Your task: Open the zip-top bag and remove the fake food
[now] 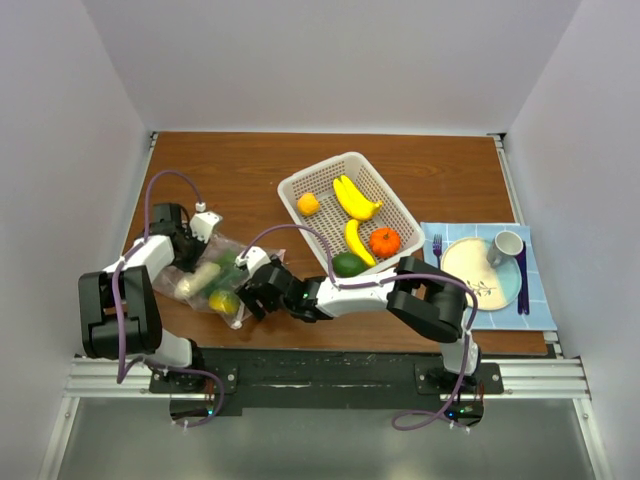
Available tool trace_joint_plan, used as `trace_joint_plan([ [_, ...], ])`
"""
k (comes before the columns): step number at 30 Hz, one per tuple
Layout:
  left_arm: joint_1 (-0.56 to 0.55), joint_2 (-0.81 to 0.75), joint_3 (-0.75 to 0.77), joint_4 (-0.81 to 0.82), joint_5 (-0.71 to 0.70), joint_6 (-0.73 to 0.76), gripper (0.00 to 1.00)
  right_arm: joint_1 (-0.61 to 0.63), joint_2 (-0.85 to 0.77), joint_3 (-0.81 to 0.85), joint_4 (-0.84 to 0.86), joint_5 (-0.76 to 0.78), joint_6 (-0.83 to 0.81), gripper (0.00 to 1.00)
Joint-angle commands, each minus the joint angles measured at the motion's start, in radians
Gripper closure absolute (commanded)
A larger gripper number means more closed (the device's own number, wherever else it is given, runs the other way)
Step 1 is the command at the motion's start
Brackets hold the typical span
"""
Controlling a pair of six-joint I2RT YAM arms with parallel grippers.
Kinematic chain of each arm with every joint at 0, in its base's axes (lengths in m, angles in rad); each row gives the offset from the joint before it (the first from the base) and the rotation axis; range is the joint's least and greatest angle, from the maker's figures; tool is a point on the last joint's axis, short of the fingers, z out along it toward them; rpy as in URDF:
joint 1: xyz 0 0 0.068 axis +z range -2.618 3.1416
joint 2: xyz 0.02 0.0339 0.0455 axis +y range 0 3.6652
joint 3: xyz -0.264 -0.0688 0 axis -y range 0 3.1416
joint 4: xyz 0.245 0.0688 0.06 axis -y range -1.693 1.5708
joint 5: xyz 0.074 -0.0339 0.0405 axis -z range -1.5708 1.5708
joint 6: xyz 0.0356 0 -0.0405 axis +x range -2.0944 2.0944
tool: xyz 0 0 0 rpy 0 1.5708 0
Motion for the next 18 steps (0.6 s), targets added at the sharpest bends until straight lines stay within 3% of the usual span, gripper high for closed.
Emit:
trace_joint_plan([
  [1,-0.010,0.007,-0.008,0.020,-0.008,-0.013,0.95,-0.001,-0.033,0.018,0.108,-0.020,0.022,0.16],
  [5,-0.068,-0.006,0.003,0.009,-0.056,-0.103,0.96,-0.001,-0.036,0.017,0.167,-0.084,0.019,0.12],
  [11,-0.159,0.030,0.067,-0.052,-0.093,-0.234,0.98,-0.001,0.007,0.023,0.249,-0.319,0.007,0.01],
  [18,-0.186,0.043,0.000,-0.048,-0.118,-0.222,1.00,0.002,0.030,0.023,0.229,-0.258,0.023,0.01],
])
